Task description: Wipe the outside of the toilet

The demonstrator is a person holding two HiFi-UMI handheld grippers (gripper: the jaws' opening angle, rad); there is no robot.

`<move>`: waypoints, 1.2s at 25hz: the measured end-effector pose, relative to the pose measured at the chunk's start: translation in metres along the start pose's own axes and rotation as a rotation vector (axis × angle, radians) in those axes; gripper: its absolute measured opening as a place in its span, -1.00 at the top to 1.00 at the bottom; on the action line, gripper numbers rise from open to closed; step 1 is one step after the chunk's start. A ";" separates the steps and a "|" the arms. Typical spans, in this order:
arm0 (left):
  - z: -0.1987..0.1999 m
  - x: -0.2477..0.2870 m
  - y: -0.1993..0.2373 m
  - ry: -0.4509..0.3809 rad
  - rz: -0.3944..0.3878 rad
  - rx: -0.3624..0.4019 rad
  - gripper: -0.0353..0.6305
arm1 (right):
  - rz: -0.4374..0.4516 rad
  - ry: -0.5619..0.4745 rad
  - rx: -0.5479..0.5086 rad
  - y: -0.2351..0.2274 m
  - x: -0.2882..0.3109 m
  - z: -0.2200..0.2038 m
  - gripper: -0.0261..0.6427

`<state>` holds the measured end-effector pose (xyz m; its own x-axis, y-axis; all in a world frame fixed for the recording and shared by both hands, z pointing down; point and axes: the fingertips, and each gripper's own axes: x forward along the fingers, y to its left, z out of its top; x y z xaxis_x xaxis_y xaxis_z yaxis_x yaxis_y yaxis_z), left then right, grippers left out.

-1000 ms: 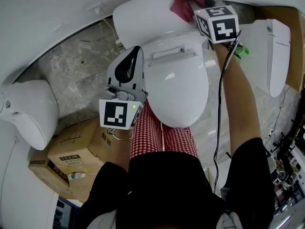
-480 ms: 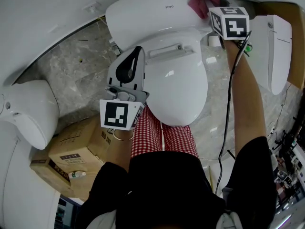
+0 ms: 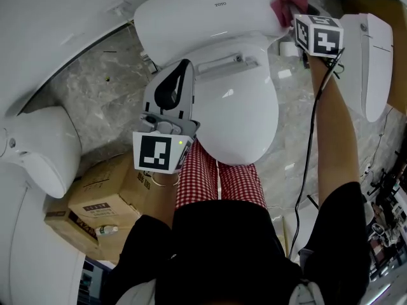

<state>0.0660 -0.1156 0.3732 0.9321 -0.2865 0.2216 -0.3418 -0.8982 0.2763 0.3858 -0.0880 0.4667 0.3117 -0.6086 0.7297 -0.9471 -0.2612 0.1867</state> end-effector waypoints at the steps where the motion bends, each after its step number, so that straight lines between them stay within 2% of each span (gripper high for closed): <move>1: -0.001 0.000 -0.001 0.003 -0.001 0.000 0.87 | -0.008 0.009 -0.004 0.001 -0.001 0.000 0.69; 4: -0.004 0.000 -0.001 0.004 0.000 -0.005 0.87 | -0.024 0.030 -0.009 0.002 -0.005 0.001 0.69; 8: -0.004 -0.003 -0.001 -0.002 0.003 -0.009 0.87 | -0.030 0.001 -0.015 0.002 -0.010 0.007 0.69; 15: 0.007 -0.015 0.003 -0.028 0.009 -0.005 0.87 | -0.018 -0.233 0.011 0.024 -0.056 0.071 0.69; 21: 0.017 -0.032 0.023 -0.043 0.064 0.040 0.87 | 0.053 -0.483 0.027 0.085 -0.110 0.139 0.69; 25: 0.021 -0.046 0.036 -0.056 0.087 0.048 0.87 | 0.167 -0.628 0.046 0.150 -0.140 0.167 0.69; 30: 0.021 -0.062 0.052 -0.062 0.110 0.046 0.87 | 0.319 -0.682 0.033 0.237 -0.155 0.174 0.69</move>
<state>-0.0071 -0.1512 0.3540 0.8952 -0.4032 0.1900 -0.4382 -0.8740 0.2098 0.1263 -0.1855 0.2833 0.0113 -0.9848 0.1736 -0.9999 -0.0103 0.0064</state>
